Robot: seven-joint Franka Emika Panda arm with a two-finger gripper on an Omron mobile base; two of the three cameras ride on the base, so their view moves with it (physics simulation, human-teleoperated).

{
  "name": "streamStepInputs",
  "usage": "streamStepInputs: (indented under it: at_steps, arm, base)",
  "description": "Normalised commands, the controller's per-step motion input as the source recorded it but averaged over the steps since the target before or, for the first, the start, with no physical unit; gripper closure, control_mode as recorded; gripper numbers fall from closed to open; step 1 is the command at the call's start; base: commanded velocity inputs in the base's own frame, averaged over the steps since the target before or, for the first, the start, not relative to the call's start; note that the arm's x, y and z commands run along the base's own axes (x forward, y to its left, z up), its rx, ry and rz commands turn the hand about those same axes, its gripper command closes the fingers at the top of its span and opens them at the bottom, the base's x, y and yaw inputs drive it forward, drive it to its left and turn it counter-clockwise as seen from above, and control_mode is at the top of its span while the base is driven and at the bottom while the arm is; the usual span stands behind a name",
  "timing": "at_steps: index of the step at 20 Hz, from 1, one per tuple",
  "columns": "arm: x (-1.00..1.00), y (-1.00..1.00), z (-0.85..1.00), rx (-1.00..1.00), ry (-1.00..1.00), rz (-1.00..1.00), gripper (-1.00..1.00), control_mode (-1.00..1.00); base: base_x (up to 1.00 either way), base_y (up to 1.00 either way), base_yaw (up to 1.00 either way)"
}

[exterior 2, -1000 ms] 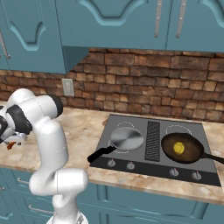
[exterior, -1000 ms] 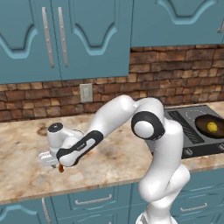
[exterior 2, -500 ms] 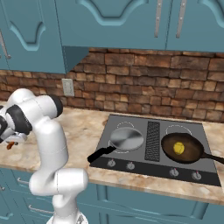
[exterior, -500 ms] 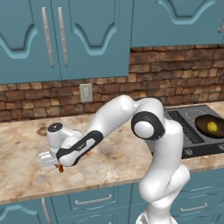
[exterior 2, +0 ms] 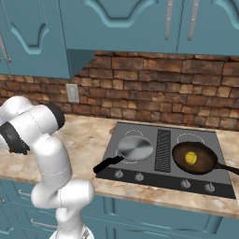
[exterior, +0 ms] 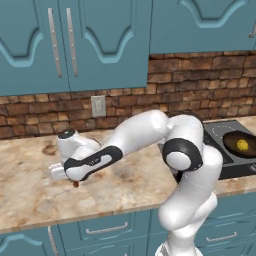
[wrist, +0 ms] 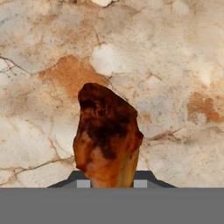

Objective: Place both pans onto different burners. Then place the lemon and the chicken drumstick on different pans.

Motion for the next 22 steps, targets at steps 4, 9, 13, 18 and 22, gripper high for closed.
streamStepInputs:
  at_steps: [4,9,13,18,22]
  arm:
    - [-0.04,-0.82,0.32,0.00,0.00,-0.03,1.00,-1.00]
    - [-0.02,-0.79,0.34,0.00,0.00,-0.04,1.00,-1.00]
    - [-0.02,-0.76,0.38,0.00,-0.01,-0.04,1.00,-1.00]
    - [-0.05,-0.73,0.26,0.00,-0.01,-0.02,1.00,-1.00]
    - [-0.01,-0.73,0.32,0.00,0.00,-0.02,1.00,-1.00]
  base:
    - [0.00,0.00,0.00]
    - [0.00,0.00,0.00]
    - [0.00,0.00,0.00]
    - [0.00,0.00,0.00]
    - [0.00,0.00,0.00]
